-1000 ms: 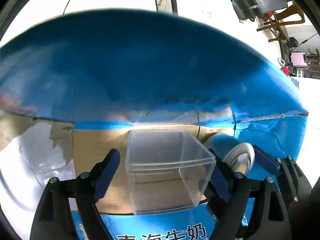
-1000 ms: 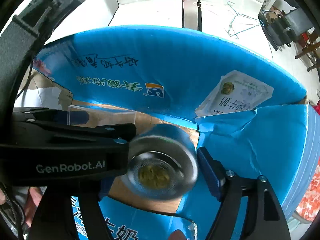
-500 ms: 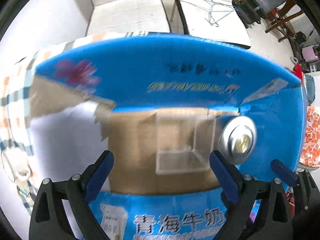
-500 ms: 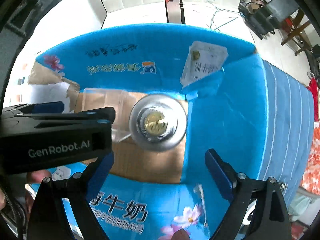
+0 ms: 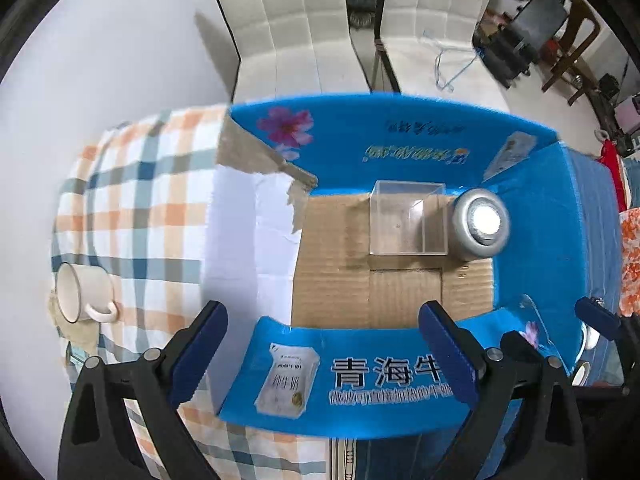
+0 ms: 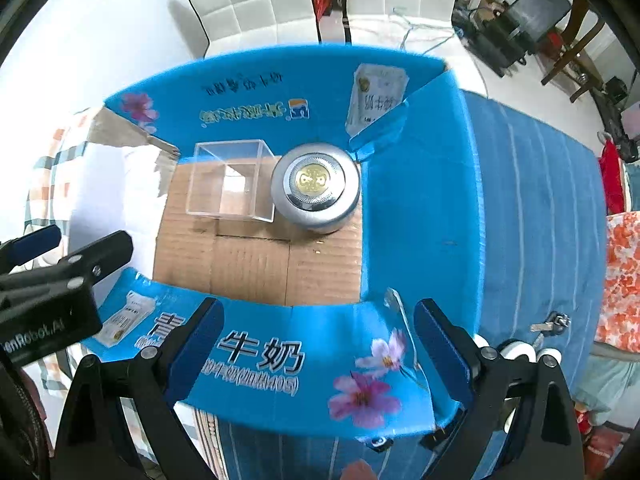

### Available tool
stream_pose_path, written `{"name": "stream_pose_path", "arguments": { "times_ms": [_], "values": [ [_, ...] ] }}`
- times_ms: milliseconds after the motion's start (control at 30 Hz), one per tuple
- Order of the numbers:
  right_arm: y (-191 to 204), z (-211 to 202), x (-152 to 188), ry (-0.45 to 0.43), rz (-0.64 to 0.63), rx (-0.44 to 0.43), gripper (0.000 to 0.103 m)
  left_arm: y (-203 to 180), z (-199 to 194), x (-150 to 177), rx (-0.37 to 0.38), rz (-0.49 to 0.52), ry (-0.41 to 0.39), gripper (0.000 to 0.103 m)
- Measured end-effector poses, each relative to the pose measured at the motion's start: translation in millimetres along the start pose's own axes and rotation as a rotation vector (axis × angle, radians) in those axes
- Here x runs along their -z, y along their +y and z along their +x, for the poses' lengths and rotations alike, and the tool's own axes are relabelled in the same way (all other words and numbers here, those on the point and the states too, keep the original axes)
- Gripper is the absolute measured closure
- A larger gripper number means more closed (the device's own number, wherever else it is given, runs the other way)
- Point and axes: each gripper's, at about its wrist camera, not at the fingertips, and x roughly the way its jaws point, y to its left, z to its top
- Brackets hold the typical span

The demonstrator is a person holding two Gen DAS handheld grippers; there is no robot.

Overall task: Organize rigid objects
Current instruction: 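Lift both open tools out of the blue carton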

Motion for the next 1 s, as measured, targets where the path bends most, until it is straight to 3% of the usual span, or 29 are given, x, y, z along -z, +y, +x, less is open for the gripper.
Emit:
{"name": "stream_pose_path", "arguments": {
  "times_ms": [333, 767, 1000],
  "values": [
    [-8, -71, 38, -0.109, 0.008, -0.022, 0.005, -6, -73, 36, 0.020, -0.050, -0.141, 0.005],
    [-21, -135, 83, -0.193, -0.025, -0.093, 0.005, -22, -139, 69, 0.041, -0.054, -0.259, 0.005],
    [-71, -157, 99, -0.224, 0.043, -0.124, 0.005, -67, -160, 75, 0.098, -0.018, -0.303, 0.005]
  ]
}}
